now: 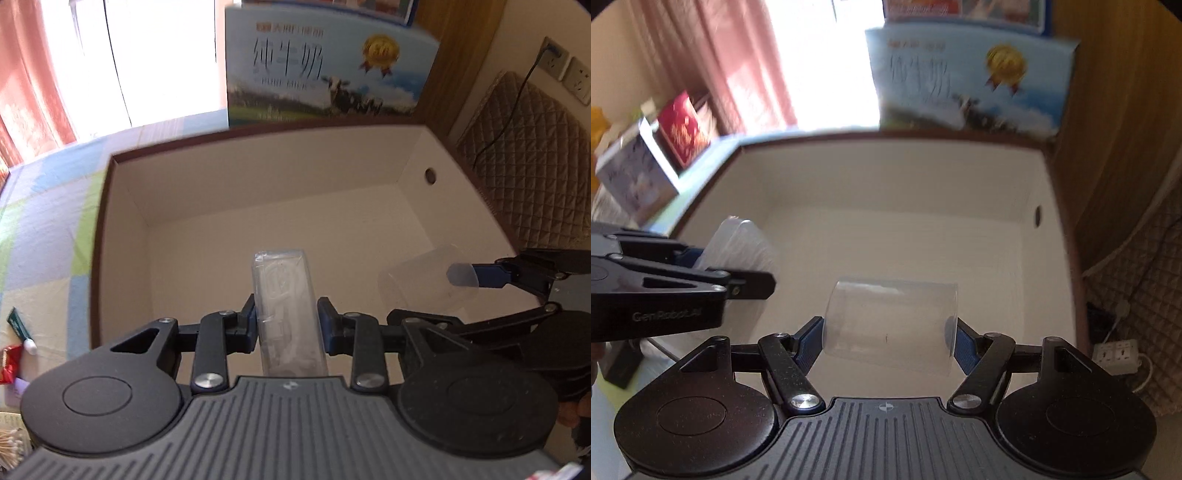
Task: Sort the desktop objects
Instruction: 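Carry both items into the cardboard box and open both grippers to release, then withdraw both grippers from the box back toward the remaining items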
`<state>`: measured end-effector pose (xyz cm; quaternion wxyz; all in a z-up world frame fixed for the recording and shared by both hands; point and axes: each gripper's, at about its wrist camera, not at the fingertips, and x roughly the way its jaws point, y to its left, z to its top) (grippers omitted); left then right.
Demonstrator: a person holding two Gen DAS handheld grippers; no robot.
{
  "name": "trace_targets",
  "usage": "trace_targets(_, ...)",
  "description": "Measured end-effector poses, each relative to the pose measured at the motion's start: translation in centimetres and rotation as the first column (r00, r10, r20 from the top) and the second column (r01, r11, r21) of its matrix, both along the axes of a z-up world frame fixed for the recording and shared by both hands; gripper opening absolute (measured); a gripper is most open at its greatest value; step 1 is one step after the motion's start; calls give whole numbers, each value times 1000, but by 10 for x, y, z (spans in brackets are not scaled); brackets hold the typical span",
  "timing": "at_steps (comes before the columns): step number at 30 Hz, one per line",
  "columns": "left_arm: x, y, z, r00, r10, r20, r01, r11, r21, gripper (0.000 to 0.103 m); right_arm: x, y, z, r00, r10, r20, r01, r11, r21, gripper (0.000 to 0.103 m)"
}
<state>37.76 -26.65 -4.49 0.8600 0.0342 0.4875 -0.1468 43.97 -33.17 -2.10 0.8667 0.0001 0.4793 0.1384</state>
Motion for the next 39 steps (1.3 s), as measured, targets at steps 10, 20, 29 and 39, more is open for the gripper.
trace_targets(10,28,-15,-38,993,-25,-119,36,995,91,28,34,4,-36,973,94,-209,-109,992,-61,51)
trace_targets(20,31,-8,-36,992,-29,-126,42,994,100,46,21,-11,-31,985,72,-157,-86,992,-89,90)
trace_targets(29,12,1,-13,997,-43,-68,51,993,108,68,3,-23,-7,990,70,-122,-74,997,-31,96)
trace_targets(39,-12,10,22,999,-20,28,17,993,114,78,-10,-1,24,999,53,-3,-53,999,-2,100)
